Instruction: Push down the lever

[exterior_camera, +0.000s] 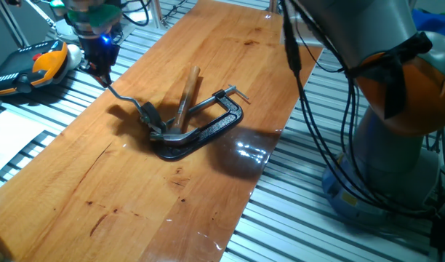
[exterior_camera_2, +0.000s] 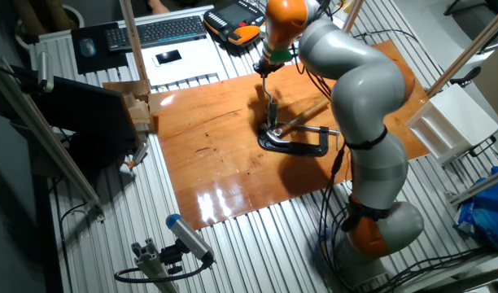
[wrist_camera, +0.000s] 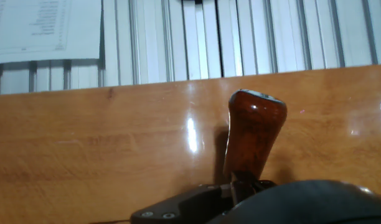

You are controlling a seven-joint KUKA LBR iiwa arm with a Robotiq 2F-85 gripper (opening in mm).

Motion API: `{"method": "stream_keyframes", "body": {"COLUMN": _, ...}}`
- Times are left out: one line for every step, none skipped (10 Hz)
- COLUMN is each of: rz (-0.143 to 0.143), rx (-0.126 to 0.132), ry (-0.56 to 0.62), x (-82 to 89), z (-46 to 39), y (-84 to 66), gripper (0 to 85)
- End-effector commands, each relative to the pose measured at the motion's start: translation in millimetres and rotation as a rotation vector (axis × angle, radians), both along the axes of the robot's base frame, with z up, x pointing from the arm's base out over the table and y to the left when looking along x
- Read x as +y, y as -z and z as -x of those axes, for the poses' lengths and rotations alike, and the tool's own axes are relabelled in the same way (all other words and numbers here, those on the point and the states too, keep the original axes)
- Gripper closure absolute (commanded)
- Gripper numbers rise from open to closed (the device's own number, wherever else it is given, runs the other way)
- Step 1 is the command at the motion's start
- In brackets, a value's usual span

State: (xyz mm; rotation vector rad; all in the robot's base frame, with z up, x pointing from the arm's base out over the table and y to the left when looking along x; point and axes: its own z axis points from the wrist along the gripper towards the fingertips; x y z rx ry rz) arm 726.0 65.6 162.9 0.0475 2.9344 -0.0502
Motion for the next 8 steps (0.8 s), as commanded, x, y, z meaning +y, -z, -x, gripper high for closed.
{"method": "stream_keyframes", "body": {"rz": 0.018, "rx": -0.052, "ry": -0.014, "x": 0.5, "z": 0.2, "y": 0.1, "gripper": 85.0}}
{"method": "stream_keyframes", "body": {"rz": 0.033, "rx": -0.079, "ry": -0.022, "x": 0.5, "z": 0.2, "y": 0.1, "gripper": 85.0}}
{"method": "stream_keyframes", "body": {"rz": 0.041, "rx": -0.082, "ry": -0.017, "x": 0.6, "z": 0.3, "y": 0.0, "gripper": 85.0}}
{"method": "stream_keyframes", "body": {"rz": 0.046, "rx": -0.079, "ry": -0.017, "x": 0.2, "z": 0.3, "y": 0.3, "gripper": 85.0}}
{"method": "stream_keyframes", "body": {"rz": 0.051, "rx": -0.071, "ry": -0.003, "x": -0.4, "z": 0.1, "y": 0.4, "gripper": 85.0}}
{"method": "stream_keyframes", "body": {"rz": 0.051, "rx": -0.071, "ry": 0.004, "x": -1.1, "z": -1.1, "y": 2.3, "gripper": 85.0}}
{"method": "stream_keyframes", "body": {"rz": 0.05, "rx": -0.08, "ry": 0.001, "x": -2.7, "z": -2.5, "y": 4.9, "gripper": 85.0}}
{"method": "stream_keyframes", "body": {"rz": 0.056, "rx": -0.1, "ry": -0.001, "x": -3.3, "z": -3.7, "y": 6.3, "gripper": 85.0}}
